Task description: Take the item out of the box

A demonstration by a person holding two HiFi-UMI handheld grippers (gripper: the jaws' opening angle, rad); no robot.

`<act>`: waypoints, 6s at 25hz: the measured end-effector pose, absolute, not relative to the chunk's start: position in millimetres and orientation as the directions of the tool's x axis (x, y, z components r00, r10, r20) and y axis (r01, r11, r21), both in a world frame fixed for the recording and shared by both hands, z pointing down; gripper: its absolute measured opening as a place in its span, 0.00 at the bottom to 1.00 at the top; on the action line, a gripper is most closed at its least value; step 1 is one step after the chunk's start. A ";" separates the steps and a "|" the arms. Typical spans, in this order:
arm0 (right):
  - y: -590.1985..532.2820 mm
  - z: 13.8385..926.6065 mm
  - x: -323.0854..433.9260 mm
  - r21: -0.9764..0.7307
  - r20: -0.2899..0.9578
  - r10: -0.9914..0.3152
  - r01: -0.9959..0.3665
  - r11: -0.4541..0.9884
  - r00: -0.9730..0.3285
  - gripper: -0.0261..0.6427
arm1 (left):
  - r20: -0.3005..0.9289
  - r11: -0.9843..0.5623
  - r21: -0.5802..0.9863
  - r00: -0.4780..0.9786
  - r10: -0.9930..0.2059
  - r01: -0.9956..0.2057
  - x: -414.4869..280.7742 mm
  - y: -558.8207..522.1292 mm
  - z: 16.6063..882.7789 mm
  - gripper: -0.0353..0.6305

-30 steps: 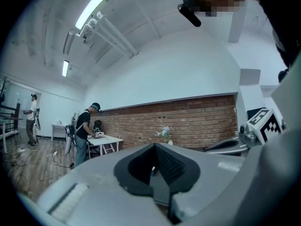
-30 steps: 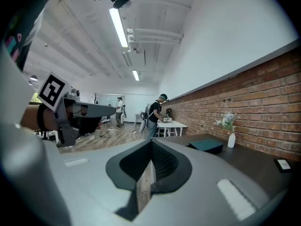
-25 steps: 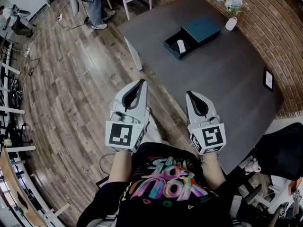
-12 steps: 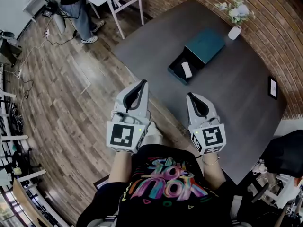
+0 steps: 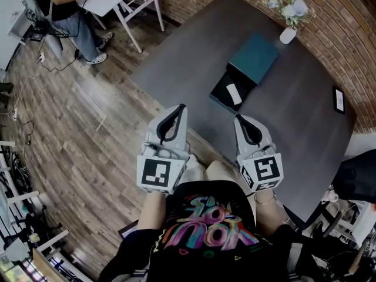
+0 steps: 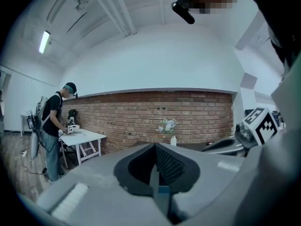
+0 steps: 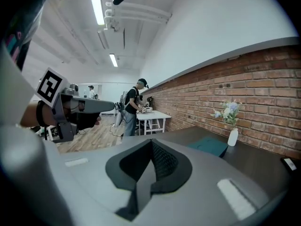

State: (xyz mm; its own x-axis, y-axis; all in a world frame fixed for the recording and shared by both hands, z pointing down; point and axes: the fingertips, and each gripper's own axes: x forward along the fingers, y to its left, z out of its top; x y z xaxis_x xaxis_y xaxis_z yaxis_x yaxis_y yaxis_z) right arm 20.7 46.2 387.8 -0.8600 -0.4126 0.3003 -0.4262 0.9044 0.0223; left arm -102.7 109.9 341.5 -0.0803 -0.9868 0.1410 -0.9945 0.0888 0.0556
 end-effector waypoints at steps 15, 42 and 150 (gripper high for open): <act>-35.1 417.3 12.1 -0.023 0.337 -0.489 -0.526 0.850 -0.804 0.04 | 0.158 -0.025 0.064 0.035 -0.987 -0.998 -122.7 12.2 352.0 0.06; -124.8 404.2 26.9 -0.085 0.319 -0.663 -0.717 0.692 -0.678 0.04 | 0.165 -0.397 0.033 0.397 -0.903 -0.917 -79.8 -144.6 337.0 0.06; -86.4 609.3 -13.6 0.106 0.910 -0.255 -0.412 0.905 -0.326 0.22 | 0.111 -0.497 0.086 0.504 -0.857 -0.864 -97.5 -158.3 346.8 0.06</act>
